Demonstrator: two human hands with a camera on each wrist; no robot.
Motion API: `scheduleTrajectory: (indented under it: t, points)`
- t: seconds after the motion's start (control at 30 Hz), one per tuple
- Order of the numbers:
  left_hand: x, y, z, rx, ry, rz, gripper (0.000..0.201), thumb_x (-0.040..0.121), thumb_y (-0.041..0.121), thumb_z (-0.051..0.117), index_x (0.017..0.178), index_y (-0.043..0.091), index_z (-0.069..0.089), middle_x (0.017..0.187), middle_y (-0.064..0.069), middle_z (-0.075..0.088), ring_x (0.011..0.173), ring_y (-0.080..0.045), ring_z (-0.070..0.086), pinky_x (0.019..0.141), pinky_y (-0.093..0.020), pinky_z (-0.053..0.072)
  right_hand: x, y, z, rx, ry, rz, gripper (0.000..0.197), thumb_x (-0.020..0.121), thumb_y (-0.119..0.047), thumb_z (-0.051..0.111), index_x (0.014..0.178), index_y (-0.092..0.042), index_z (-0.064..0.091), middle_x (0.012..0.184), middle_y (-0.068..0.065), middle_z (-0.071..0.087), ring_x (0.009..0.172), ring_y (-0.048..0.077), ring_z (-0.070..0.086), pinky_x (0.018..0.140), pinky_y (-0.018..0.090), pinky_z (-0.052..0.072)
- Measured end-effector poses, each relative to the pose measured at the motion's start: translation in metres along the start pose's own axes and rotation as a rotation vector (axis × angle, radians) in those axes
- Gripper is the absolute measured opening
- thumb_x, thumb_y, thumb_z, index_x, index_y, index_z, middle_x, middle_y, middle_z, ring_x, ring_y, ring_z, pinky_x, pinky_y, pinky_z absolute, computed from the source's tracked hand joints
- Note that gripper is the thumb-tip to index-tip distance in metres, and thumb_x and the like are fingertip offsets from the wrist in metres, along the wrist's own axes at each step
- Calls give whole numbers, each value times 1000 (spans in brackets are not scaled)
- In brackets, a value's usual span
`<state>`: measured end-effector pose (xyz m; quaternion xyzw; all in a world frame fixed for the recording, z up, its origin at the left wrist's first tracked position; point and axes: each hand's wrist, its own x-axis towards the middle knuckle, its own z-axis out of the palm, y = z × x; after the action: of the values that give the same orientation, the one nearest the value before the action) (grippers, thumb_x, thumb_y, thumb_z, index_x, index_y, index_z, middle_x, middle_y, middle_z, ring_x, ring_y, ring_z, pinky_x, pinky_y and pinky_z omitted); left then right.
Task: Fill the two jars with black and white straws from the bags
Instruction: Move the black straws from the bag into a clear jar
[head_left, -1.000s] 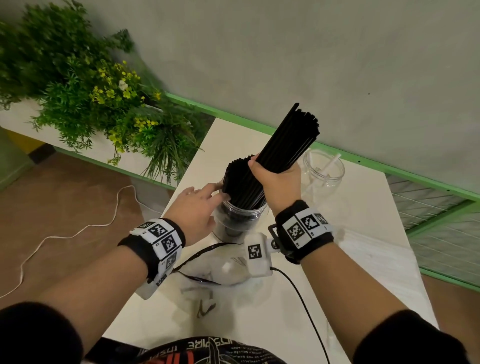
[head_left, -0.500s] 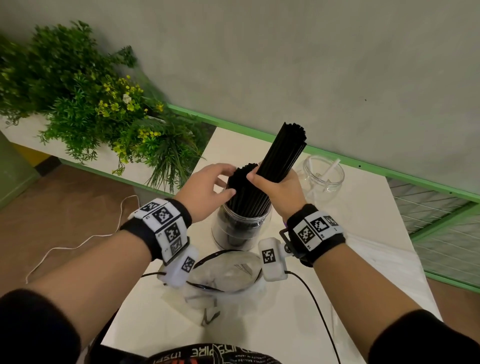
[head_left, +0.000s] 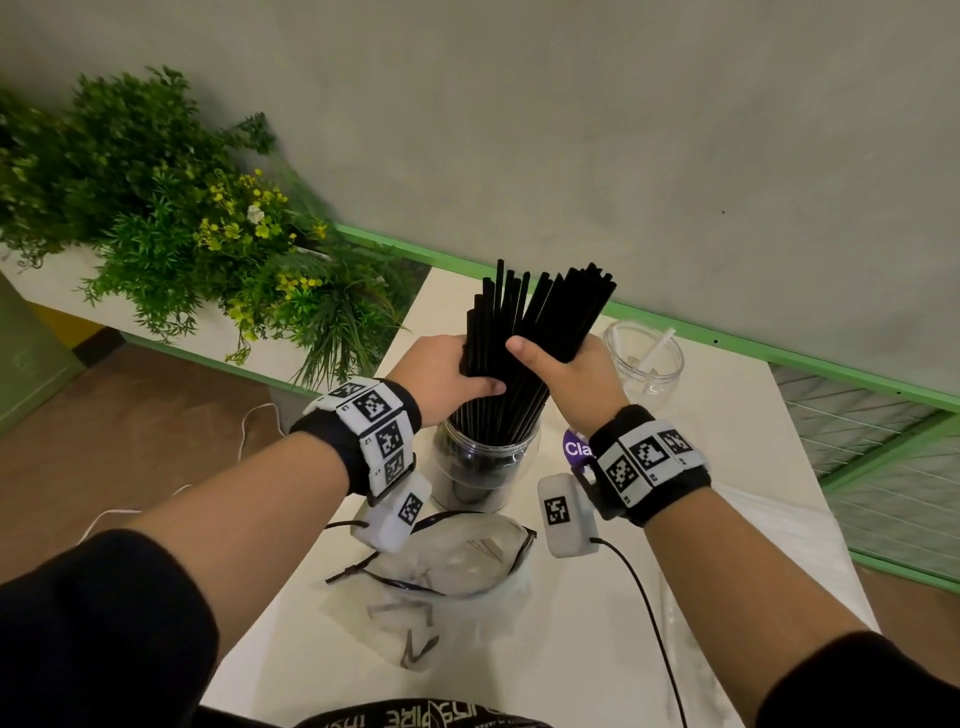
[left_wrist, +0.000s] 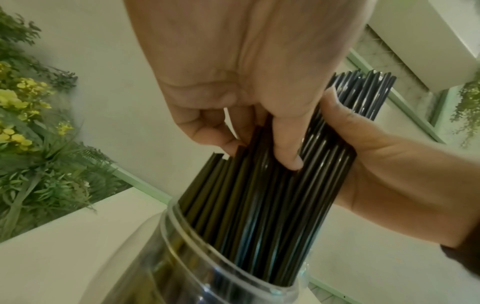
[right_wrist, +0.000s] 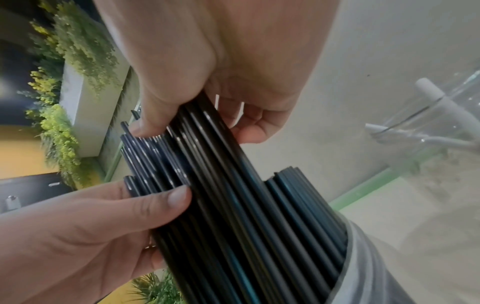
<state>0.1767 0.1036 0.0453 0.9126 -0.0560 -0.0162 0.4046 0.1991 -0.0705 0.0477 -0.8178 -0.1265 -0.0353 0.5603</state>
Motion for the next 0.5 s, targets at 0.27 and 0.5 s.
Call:
scheduleTrajectory:
  t: [0.27,0.5]
  points:
    - [1,-3,-6,156,-123,23,42,88,38,63,121,13,58,108,-6,66,95,-18,59,74,-24,40,1,-1,-3,-214,-125,-58,38,79,-37,75,108,-15,66,98,-3,69,92,9,65,81,26,55]
    - [-4,3,-13,10,-57,58,36,87,20,67,121,16,57,110,-3,64,98,-16,59,80,-23,43,3,-1,-10,-284,-246,-3,45,76,-33,79,114,-15,63,103,1,68,85,8,64,71,21,53]
